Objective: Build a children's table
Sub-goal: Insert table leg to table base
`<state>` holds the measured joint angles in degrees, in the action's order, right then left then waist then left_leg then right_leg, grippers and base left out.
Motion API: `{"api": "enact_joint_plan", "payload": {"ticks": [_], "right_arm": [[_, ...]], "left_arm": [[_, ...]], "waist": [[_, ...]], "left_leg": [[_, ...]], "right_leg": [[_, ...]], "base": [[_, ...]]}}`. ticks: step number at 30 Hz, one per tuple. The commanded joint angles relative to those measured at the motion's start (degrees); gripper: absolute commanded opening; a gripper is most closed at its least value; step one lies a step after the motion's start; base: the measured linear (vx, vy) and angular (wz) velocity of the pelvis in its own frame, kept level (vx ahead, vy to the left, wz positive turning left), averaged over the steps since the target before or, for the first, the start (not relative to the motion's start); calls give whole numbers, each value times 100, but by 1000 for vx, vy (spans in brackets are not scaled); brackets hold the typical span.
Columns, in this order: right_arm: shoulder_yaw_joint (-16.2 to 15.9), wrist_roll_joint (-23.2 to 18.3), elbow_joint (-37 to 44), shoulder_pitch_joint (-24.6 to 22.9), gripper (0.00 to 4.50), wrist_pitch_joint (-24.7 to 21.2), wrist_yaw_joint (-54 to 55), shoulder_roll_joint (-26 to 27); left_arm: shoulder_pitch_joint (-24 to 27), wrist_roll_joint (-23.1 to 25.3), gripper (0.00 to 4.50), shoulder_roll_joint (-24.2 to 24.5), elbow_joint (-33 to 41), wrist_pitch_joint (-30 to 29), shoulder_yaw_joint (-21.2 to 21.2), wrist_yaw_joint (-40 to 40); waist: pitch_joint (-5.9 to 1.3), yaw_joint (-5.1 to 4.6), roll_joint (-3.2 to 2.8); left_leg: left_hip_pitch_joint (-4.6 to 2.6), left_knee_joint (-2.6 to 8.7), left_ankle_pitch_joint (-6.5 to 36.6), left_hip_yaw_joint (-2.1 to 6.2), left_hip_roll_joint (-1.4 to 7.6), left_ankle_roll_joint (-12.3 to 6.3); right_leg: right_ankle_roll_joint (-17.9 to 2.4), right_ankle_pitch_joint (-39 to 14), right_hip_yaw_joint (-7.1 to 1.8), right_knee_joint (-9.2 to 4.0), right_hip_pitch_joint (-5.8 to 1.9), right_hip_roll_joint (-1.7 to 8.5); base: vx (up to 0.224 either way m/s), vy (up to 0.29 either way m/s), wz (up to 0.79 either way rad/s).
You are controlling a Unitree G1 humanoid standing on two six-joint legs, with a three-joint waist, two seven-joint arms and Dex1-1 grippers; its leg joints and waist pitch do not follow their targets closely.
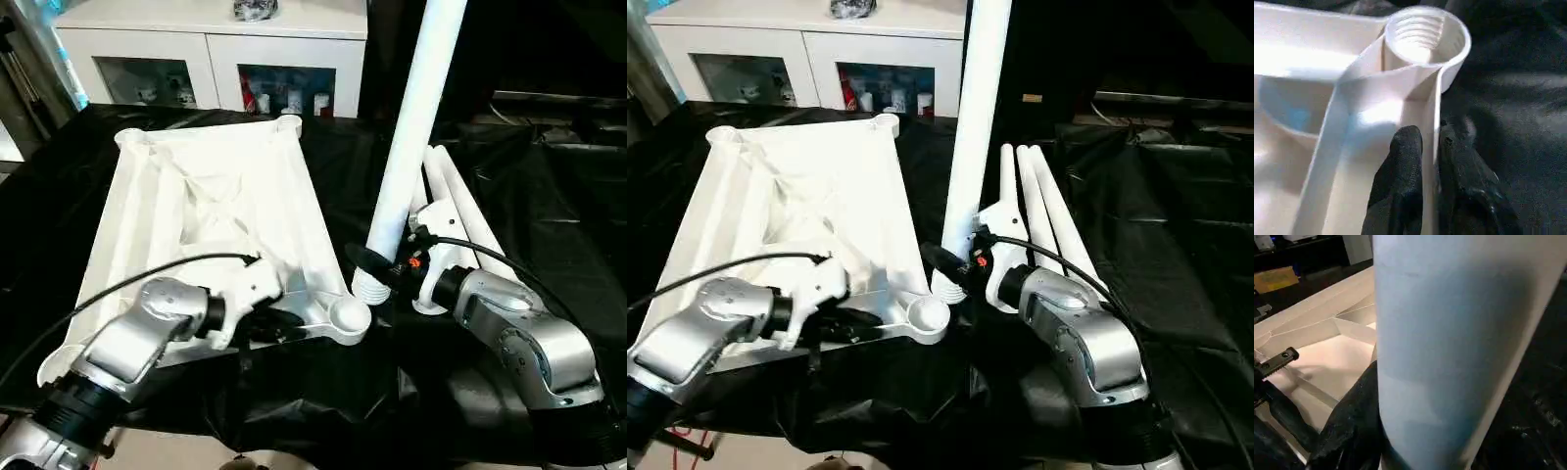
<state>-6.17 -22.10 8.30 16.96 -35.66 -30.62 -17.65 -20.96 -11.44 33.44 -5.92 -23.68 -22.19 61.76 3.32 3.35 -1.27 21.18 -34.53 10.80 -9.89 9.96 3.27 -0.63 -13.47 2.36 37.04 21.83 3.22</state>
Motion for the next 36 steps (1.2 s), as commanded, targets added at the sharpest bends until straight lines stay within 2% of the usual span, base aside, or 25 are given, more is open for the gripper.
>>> {"api": "enact_joint_plan", "payload": {"ticks": [1,8,13,17,24,25,27,30,31,33,34,35,36], "right_arm": [[-13,31,43,52,190,-40,-39,-13],[-40,40,43,55,190,-32,-40,-11],[-40,36,33,68,190,-40,-53,-14],[-54,15,24,69,190,-63,-90,-24],[-94,-47,-25,120,190,-129,-221,-72],[-91,-64,-30,131,190,-144,-235,-71],[-93,-84,-69,178,190,-176,-281,-78],[-108,-32,-159,202,190,-163,-321,-112],[-108,-30,-162,202,190,-163,-323,-113],[-107,-23,-175,205,190,-166,-328,-125],[-103,-26,-192,221,190,-188,-355,-149],[-112,-17,-209,232,190,-189,-373,-160],[-127,6,-257,258,190,-175,-398,-171]], "left_arm": [[-41,110,72,74,-88,65,56,35],[-34,135,72,55,-159,82,18,96],[-46,153,19,10,-260,139,42,93],[-33,85,2,3,-267,109,83,148],[-71,100,0,-133,-295,-62,77,10],[-82,123,0,-168,-293,-101,61,-42],[-138,158,0,-424,-283,-283,48,-325],[-205,261,0,-668,-139,-549,-33,-638],[-208,267,0,-676,-129,-565,-37,-653],[-222,296,0,-720,-74,-661,-51,-731],[-267,384,0,-803,120,-793,-88,-898],[-279,412,0,-809,167,-835,-99,-928],[-302,487,0,-799,218,-893,-124,-976]], "waist": [[-376,9,-52],[-375,4,-39],[-373,5,-34],[-369,6,-31],[-369,8,-20],[-369,6,-41],[-366,-9,-37],[-368,4,-15],[-377,4,12],[-375,0,5],[-376,-1,65],[-375,5,44],[-374,3,66]], "left_leg": [[-65,381,777,100,256,65],[-61,383,780,99,262,69],[-61,383,788,98,260,67],[-65,388,841,100,265,71],[-59,386,777,99,267,43],[-60,383,796,97,266,46],[-67,380,841,92,270,59],[-52,373,771,97,265,41],[-46,367,707,98,264,16],[-38,362,682,93,257,-19],[-39,362,655,88,266,-42],[-44,363,640,94,273,-54],[-36,359,588,87,273,-88]], "right_leg": [[-1192,-261,-293,-459,-257,423],[-1221,-197,-294,-458,-264,427],[-1201,-266,-297,-467,-262,429],[-1204,-323,-295,-468,-257,431],[-1210,-288,-296,-462,-259,434],[-1215,-297,-295,-460,-257,433],[-1238,-356,-298,-475,-263,432],[-1210,-373,-299,-483,-275,436],[-1223,-303,-299,-468,-286,438],[-1222,-323,-295,-479,-281,435],[-1219,-335,-294,-475,-288,433],[-1220,-346,-294,-475,-283,441],[-1211,-320,-293,-476,-279,435]], "base": [[0,0,0],[0,0,0],[0,0,0],[0,0,0],[0,0,0],[0,0,0],[0,0,0],[0,0,0],[0,0,0],[0,0,0],[0,0,0],[0,0,0],[0,0,0]]}}
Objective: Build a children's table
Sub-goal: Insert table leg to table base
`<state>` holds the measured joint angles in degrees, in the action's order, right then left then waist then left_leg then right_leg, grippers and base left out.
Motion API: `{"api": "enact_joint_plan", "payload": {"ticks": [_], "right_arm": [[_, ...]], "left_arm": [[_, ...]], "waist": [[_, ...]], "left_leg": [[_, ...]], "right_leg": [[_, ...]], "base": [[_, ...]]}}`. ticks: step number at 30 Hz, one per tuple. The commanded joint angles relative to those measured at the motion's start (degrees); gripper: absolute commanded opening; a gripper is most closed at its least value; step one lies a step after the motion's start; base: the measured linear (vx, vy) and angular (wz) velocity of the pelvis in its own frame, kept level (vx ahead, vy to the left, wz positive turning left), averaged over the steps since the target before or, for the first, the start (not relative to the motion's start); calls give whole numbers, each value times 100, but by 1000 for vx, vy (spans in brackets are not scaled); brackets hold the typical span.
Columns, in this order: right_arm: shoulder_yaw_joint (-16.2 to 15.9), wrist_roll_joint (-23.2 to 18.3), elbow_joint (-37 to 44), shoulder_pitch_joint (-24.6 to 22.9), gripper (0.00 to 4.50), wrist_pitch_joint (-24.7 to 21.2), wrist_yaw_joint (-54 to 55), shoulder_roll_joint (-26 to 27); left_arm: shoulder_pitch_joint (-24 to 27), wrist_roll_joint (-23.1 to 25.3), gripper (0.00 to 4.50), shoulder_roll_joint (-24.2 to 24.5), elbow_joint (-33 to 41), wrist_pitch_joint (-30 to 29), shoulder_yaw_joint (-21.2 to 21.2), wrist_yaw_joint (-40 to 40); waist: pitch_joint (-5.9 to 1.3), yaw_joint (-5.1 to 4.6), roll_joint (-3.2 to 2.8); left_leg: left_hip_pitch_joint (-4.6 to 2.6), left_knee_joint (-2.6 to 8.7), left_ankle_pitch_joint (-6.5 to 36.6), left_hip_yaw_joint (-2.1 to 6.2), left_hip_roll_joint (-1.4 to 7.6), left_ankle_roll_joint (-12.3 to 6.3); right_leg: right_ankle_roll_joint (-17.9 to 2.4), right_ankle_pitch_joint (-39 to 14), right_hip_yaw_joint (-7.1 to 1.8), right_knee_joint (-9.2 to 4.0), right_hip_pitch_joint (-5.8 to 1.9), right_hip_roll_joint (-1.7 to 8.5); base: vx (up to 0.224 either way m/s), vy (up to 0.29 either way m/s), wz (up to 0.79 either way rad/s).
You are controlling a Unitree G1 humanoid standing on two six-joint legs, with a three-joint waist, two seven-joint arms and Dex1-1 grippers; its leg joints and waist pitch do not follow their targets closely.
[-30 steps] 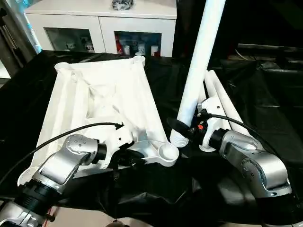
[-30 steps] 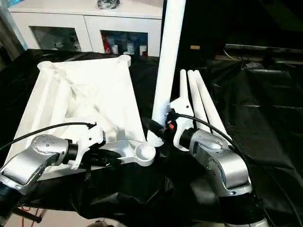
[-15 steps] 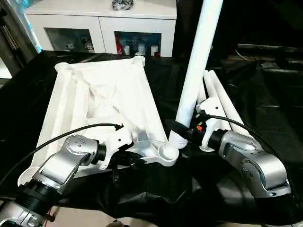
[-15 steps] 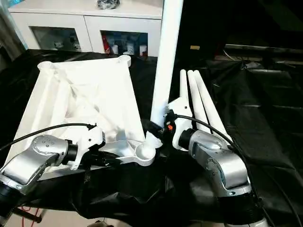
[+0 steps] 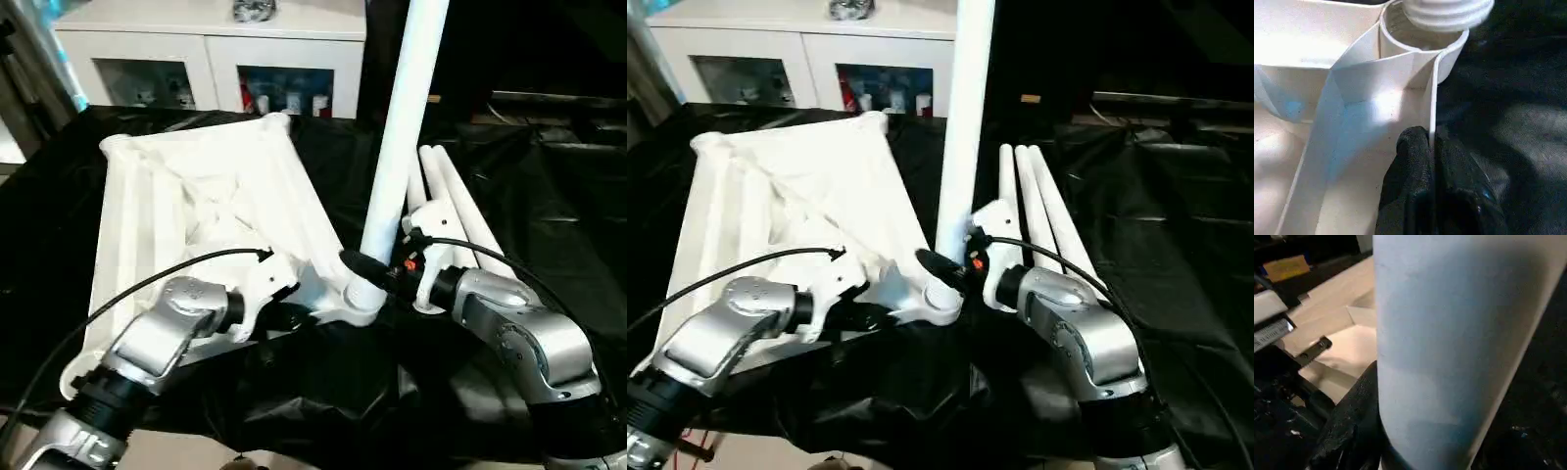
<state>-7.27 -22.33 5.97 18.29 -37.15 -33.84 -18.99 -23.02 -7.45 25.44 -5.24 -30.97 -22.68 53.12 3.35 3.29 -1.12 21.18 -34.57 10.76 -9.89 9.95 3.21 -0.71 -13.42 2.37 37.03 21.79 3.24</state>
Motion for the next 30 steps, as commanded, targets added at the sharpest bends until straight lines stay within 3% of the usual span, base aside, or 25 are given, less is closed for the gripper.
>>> {"api": "enact_joint_plan", "payload": {"ticks": [1,8,11,14,15,22,30], "right_arm": [[-22,43,-52,139,190,-18,-87,-38],[32,140,-487,340,190,158,-20,67],[-51,191,-687,434,190,210,-90,85],[-131,219,-800,498,190,225,-140,108],[-163,224,-839,520,190,196,-182,118],[-264,315,-1220,698,190,262,-343,151],[-167,284,-1553,805,190,368,-477,191]], "left_arm": [[-104,135,0,7,157,-195,-82,-128],[-37,142,0,11,25,129,-40,-38],[-3,57,0,-29,-59,340,-11,60],[10,3,0,-67,-130,437,18,115],[8,1,0,-93,-201,515,32,118],[18,-107,0,-105,-487,925,45,522],[-42,-140,0,-139,-678,1098,135,667]], "waist": [[-381,11,47],[-370,-10,46],[-381,1,49],[-380,-3,62],[-382,-5,90],[-359,-20,85],[-357,-29,87]], "left_leg": [[-33,359,569,91,270,-96],[-38,365,684,89,259,-81],[-34,360,620,89,263,-79],[-28,357,564,84,260,-114],[-26,356,548,79,259,-129],[-36,366,774,80,249,-81],[-38,375,787,77,261,-85]], "right_leg": [[-1197,-304,-292,-470,-276,432],[-1179,-538,-284,-502,-253,432],[-1178,-402,-288,-486,-263,434],[-1199,-287,-285,-474,-265,430],[-1197,-281,-287,-478,-268,435],[-1092,-891,-290,-533,-245,451],[-1109,-830,-293,-529,-237,449]], "base": [[0,0,0],[0,0,0],[0,0,0],[0,0,0],[0,0,0],[0,0,0],[0,0,0]]}}
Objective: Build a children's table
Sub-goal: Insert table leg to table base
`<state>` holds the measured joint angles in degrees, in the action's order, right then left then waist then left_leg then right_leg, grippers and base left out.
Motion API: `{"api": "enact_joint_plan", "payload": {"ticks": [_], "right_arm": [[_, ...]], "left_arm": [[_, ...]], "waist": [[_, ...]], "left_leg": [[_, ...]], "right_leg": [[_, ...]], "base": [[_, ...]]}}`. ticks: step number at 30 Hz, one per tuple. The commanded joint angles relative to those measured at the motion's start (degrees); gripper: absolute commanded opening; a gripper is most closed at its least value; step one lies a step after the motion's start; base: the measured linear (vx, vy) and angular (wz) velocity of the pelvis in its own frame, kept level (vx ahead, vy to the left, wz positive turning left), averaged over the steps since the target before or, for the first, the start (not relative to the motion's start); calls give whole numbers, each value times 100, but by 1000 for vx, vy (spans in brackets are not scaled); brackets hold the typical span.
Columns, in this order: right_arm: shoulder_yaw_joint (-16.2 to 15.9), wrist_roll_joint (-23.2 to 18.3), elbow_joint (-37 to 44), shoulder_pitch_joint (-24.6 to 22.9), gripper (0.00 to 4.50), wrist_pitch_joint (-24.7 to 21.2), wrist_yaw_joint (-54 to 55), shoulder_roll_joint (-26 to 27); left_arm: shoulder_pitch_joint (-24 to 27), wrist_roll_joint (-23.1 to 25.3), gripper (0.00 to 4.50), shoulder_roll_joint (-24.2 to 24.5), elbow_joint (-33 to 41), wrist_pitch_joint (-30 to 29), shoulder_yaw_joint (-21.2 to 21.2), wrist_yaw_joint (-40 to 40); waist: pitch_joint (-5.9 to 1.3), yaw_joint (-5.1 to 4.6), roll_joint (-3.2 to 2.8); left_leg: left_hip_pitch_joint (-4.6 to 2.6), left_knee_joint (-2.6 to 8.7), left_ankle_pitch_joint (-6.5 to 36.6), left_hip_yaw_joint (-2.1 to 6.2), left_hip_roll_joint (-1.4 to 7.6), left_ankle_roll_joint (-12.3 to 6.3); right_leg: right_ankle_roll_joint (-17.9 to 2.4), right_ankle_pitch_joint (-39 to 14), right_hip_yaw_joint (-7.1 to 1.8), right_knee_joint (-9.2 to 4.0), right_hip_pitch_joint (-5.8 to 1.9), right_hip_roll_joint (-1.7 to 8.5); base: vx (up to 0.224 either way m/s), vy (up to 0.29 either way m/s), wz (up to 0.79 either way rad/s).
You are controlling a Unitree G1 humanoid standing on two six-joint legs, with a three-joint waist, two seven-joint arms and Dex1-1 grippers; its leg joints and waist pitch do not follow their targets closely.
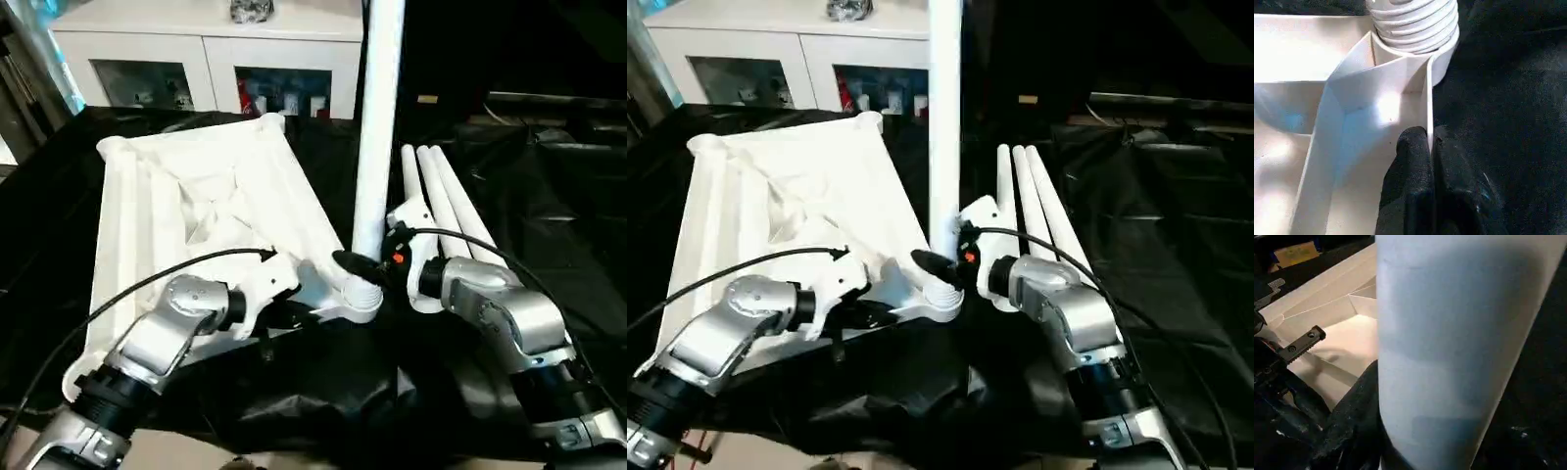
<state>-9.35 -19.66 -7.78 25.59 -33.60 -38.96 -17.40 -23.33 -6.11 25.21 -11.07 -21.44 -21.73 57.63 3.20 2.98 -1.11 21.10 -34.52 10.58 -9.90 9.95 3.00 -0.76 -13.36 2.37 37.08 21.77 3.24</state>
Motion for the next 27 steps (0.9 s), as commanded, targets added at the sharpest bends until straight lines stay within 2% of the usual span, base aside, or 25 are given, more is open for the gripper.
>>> {"api": "enact_joint_plan", "payload": {"ticks": [1,9,13,14,15,16,18,21,22,23,24,27], "right_arm": [[41,17,-179,75,190,13,34,33],[305,-66,-367,-127,190,199,40,110],[503,-141,-427,-392,189,387,96,185],[535,-158,-431,-469,189,431,102,197],[589,-182,-427,-608,189,517,111,219],[638,-196,-421,-724,189,597,130,252],[686,-160,-453,-879,189,737,203,290],[650,-52,-479,-1038,189,937,229,296],[649,-48,-478,-1046,189,947,230,297],[645,6,-464,-1165,189,1105,244,323],[628,40,-443,-1214,189,1173,258,323],[502,232,-334,-1338,189,1391,297,276]], "left_arm": [[-11,-275,0,-117,-95,145,40,217],[-63,-222,0,-182,-292,252,133,185],[-80,-153,0,-236,-412,331,188,184],[-83,-146,0,-235,-421,323,190,178],[-90,-134,0,-238,-437,315,197,155],[-99,-125,0,-241,-459,325,203,139],[-118,-101,0,-245,-507,358,204,120],[-144,-70,0,-256,-568,390,211,93],[-146,-68,0,-257,-571,393,212,91],[-173,-27,0,-275,-635,445,229,54],[-186,-15,0,-282,-665,457,236,48],[-207,5,0,-292,-718,492,241,54]], "waist": [[-337,6,67],[-334,8,60],[-331,13,67],[-334,16,41],[-333,12,52],[-336,25,16],[-336,21,25],[-333,26,17],[-325,24,-9],[-325,19,-1],[-329,34,-26],[-329,27,-18]], "left_leg": [[-31,373,831,81,261,-59],[-44,387,997,84,271,-21],[-37,395,1016,88,270,-46],[-36,394,1005,91,269,-51],[-36,396,1033,87,272,-61],[-37,393,1032,90,266,-73],[-35,405,1067,93,268,-78],[-40,408,1149,92,269,-77],[-55,415,1234,94,273,-56],[-45,423,1255,100,271,-51],[-58,427,1293,104,282,-38],[-46,441,1346,109,276,-45]], "right_leg": [[-1103,-885,-294,-539,-232,452],[-1060,-1152,-298,-574,-213,461],[-991,-1294,-299,-595,-211,466],[-983,-1284,-297,-588,-209,464],[-972,-1320,-295,-599,-203,464],[-965,-1344,-299,-599,-199,469],[-940,-1394,-292,-608,-195,459],[-894,-1608,-294,-636,-180,468],[-867,-1709,-294,-654,-159,464],[-853,-1746,-290,-651,-166,460],[-839,-1747,-298,-654,-154,470],[-820,-1777,-292,-659,-161,465]], "base": [[0,0,0],[0,0,0],[0,0,0],[0,0,0],[0,0,0],[0,0,0],[0,0,0],[0,0,0],[0,0,0],[0,0,0],[0,0,0],[0,0,0]]}}
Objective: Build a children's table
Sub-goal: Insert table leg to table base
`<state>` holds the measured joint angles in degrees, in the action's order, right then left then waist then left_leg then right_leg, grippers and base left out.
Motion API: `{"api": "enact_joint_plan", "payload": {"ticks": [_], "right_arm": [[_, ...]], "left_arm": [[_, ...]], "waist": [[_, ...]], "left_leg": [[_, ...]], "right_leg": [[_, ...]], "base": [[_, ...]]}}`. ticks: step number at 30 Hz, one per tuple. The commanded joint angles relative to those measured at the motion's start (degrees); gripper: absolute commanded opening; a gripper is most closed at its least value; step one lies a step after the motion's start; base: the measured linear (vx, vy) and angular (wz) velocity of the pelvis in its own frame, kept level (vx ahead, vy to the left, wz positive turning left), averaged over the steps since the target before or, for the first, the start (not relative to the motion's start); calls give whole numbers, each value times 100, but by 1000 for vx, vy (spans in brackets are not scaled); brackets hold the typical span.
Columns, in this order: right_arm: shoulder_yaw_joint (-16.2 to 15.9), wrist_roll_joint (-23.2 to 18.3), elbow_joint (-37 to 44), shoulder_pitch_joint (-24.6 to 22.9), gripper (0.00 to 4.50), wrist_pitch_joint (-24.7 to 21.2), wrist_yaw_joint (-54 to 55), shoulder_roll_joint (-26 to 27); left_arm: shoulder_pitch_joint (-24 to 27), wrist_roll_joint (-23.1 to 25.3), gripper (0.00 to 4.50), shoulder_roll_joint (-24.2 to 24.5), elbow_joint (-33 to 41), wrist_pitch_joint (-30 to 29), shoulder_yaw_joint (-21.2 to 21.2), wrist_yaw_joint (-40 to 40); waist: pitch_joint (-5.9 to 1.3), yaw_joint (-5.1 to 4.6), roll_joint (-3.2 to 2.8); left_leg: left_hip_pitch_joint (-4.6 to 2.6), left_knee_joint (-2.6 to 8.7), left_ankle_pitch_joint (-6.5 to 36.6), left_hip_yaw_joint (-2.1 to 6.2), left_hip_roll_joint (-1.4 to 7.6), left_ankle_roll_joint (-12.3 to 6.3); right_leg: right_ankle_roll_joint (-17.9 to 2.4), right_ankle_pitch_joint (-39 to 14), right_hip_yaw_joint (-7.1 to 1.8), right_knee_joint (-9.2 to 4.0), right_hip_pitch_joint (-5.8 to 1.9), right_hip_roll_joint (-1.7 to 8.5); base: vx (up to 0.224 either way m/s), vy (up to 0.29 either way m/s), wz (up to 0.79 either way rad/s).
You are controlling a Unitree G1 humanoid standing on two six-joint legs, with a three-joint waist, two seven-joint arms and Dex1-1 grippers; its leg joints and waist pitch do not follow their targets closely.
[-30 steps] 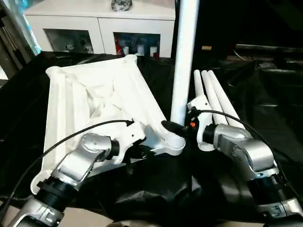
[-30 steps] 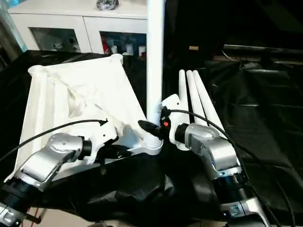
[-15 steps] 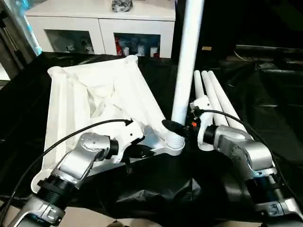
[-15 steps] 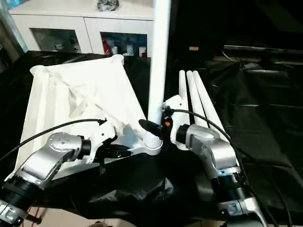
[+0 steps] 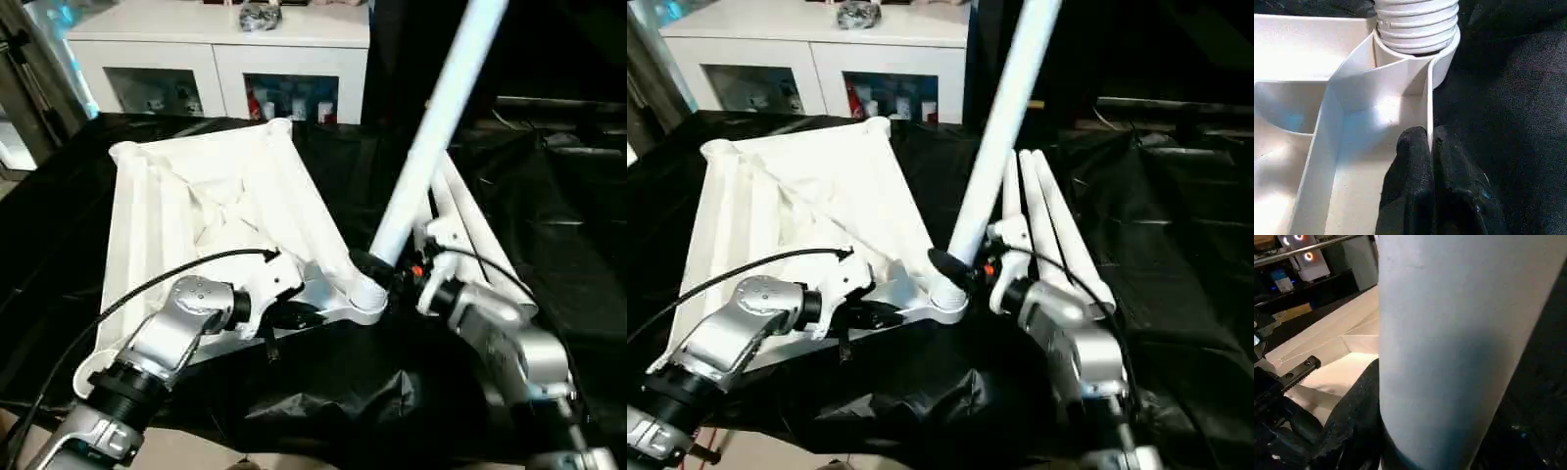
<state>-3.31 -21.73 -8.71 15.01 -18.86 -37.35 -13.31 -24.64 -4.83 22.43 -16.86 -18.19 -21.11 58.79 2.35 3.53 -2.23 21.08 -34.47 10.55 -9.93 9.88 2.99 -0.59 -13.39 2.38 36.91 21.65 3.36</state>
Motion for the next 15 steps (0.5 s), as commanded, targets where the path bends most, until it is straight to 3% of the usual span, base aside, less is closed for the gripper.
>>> {"api": "enact_joint_plan", "payload": {"ticks": [1,7,15], "right_arm": [[-130,493,-204,-297,189,-32,159,-143],[-379,710,-7,-280,189,79,170,-250],[-775,977,-37,-153,189,-45,-111,-471]], "left_arm": [[-81,-116,0,-16,-150,178,181,-66],[-124,-27,0,-42,-262,272,170,-82],[-142,29,0,-86,-342,355,122,-34]], "waist": [[-240,-22,93],[-211,-49,92],[-193,-51,113]], "left_leg": [[-44,440,1375,111,282,-45],[-70,458,1688,127,281,10],[-75,467,1828,137,286,1]], "right_leg": [[-811,-1843,-294,-654,-141,455],[-667,-2431,-305,-712,-100,463],[-559,-2777,-320,-755,-67,485]], "base": [[0,0,0],[0,0,0],[0,0,0]]}}
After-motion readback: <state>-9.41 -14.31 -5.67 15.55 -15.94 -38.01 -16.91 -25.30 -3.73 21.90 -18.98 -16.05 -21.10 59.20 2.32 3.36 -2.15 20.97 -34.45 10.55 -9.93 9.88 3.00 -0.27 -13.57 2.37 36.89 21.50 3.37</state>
